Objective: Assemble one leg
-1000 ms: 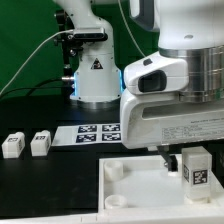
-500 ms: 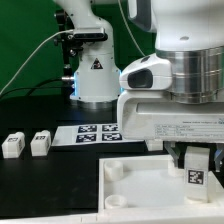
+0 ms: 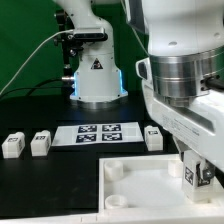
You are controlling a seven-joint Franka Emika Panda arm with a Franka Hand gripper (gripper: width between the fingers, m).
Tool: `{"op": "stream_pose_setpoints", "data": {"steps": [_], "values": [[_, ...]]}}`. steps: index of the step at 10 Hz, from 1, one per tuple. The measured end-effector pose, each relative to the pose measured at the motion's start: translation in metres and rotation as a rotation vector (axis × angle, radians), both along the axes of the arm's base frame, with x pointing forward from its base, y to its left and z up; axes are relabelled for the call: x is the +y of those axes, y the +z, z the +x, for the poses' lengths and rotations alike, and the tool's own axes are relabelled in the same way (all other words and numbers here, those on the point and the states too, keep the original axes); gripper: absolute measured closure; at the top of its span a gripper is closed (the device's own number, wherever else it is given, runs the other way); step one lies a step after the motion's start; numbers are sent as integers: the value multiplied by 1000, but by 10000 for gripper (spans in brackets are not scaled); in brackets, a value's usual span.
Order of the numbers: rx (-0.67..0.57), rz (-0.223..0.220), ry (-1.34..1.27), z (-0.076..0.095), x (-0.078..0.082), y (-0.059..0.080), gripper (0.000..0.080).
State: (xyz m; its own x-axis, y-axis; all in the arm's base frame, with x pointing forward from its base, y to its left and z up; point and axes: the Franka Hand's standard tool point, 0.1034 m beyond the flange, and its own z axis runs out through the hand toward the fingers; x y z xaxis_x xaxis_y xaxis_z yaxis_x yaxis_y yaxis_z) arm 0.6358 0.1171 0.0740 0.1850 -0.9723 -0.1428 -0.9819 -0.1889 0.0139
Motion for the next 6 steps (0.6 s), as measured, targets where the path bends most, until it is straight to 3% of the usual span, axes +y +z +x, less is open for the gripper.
{"op": "stream_pose_setpoints", "data": {"steps": [3, 5, 6], "values": [[22, 14, -197, 0, 1, 0, 506], [14, 15, -145, 0, 2, -1, 270], [-26, 10, -9, 0, 6, -3, 188]]}}
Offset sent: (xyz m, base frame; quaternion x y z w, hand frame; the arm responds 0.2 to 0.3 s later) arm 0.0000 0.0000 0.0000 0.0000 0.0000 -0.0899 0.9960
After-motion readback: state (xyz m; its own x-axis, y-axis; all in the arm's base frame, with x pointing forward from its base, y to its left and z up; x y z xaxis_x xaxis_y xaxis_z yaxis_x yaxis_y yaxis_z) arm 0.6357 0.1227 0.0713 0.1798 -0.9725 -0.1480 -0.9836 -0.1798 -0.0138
